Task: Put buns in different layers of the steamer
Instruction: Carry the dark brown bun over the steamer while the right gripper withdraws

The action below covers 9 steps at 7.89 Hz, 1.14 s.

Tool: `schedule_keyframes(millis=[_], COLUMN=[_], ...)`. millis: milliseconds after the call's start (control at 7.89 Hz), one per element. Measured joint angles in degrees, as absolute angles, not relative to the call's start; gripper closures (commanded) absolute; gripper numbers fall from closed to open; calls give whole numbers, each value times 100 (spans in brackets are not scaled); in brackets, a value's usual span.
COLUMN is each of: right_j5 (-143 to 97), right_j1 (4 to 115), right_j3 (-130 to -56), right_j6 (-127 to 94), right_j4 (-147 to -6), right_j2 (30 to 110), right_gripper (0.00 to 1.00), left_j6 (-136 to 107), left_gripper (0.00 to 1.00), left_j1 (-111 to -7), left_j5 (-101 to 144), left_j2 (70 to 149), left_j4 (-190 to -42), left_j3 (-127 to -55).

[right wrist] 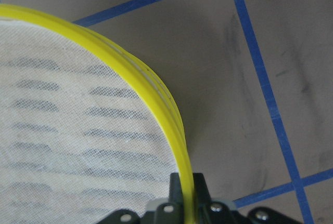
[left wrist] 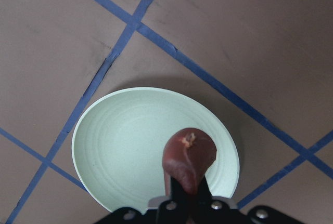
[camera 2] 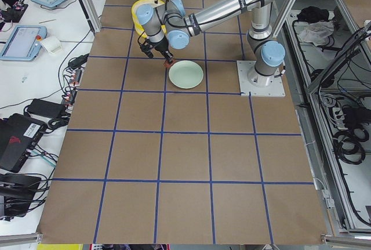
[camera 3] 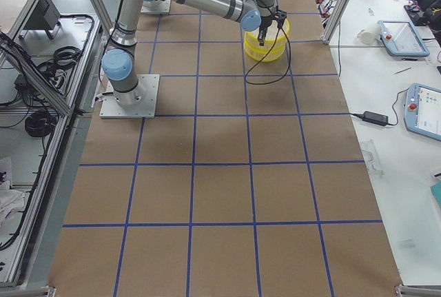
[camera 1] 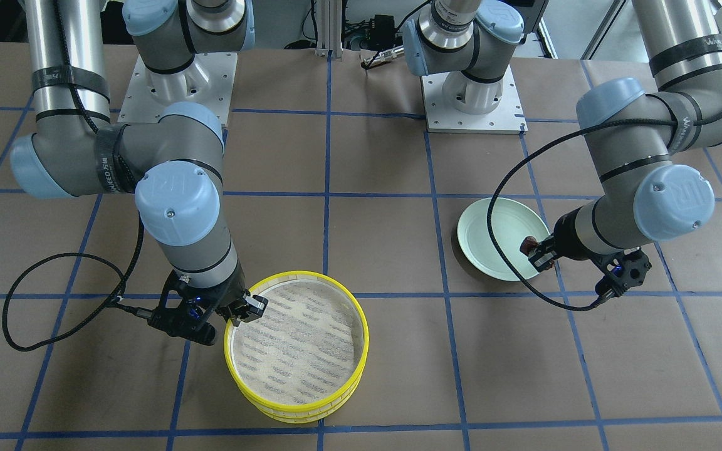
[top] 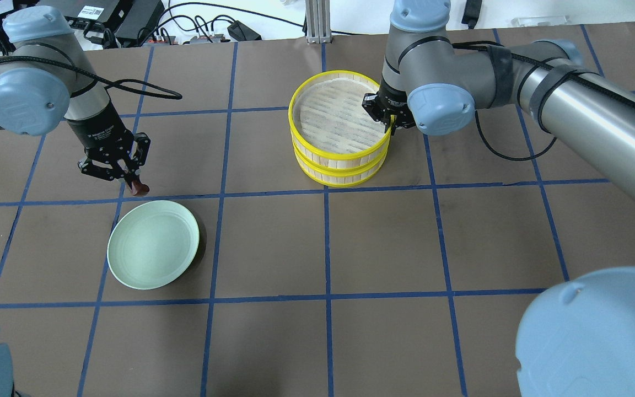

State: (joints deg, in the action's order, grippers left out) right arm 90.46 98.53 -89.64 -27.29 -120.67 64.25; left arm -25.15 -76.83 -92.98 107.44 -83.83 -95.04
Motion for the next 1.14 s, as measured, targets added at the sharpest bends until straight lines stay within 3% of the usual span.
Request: schedule_keyframes(millis=[380, 633, 1140], right_j5=[9032, 9025, 9044], right_j1=[9852, 9853, 9792], right_j3=[-8972, -8973, -8819], right_j6=[-2732, -2733, -2393], right_j4=[-12067, -12067, -11966], right_j2=[6413, 6409, 6635], right_gripper=[73, 53, 50], left_j6=[-2544, -2516, -2480], left_gripper=[100, 100, 100], left_j1=[-7889, -7992, -8060], left_j5=[-9255, -9284, -9326], left_j2=[10683, 10617, 10466], left_j4=[-8395, -8403, -8292], left_j3=[-9349, -9194, -9134])
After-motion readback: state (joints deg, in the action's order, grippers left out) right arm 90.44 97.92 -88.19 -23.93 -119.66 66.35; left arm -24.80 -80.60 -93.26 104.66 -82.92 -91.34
